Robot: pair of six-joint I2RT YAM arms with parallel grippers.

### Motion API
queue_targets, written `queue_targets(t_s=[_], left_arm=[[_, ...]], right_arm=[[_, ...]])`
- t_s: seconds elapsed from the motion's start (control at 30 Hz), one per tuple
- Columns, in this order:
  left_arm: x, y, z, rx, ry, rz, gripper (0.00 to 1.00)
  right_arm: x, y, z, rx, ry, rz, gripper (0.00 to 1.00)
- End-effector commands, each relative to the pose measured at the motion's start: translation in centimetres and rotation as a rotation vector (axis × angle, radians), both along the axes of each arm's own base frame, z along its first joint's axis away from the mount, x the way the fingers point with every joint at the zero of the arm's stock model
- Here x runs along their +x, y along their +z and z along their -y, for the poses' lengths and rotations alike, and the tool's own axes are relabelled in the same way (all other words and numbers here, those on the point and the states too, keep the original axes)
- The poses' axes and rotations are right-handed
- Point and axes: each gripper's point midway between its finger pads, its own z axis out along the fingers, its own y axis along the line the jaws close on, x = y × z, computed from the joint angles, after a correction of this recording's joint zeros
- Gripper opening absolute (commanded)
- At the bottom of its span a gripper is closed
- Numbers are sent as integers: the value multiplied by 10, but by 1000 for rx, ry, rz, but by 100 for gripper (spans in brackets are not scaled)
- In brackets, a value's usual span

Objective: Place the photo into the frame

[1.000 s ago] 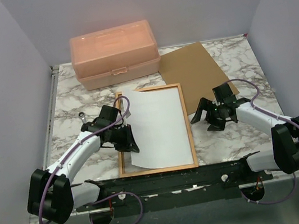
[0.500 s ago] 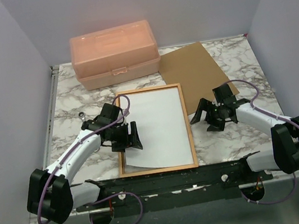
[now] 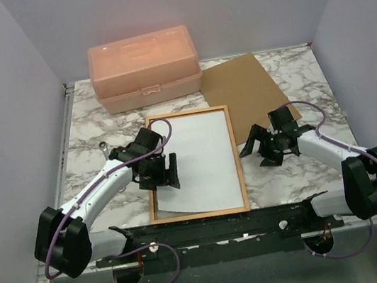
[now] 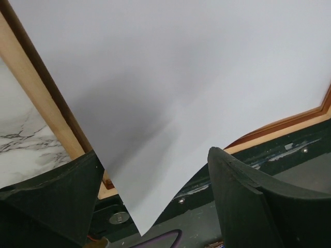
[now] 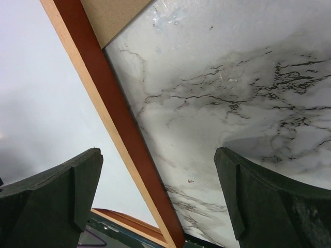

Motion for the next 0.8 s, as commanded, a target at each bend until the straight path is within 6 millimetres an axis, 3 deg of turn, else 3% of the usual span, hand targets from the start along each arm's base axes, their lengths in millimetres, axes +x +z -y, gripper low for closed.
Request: queue_targets(t_s=[0.0, 0.27, 0.4, 0.53, 0.77], left_arm=[[11, 8, -17, 145, 41, 73, 83], [25, 27, -46, 345, 110, 218, 87], [30, 44, -48, 325, 150, 308, 89], [32, 71, -30, 140, 165, 408, 95], [17, 135, 26, -371, 93, 563, 99]], right_arm=[[-5, -4, -2, 15, 30, -8, 100], [-9, -6, -9, 53, 47, -15, 100], [-11, -6, -17, 83, 58, -17, 100], [-16, -8, -31, 94, 83, -28, 100], [-21, -14, -60, 115, 134, -42, 100]])
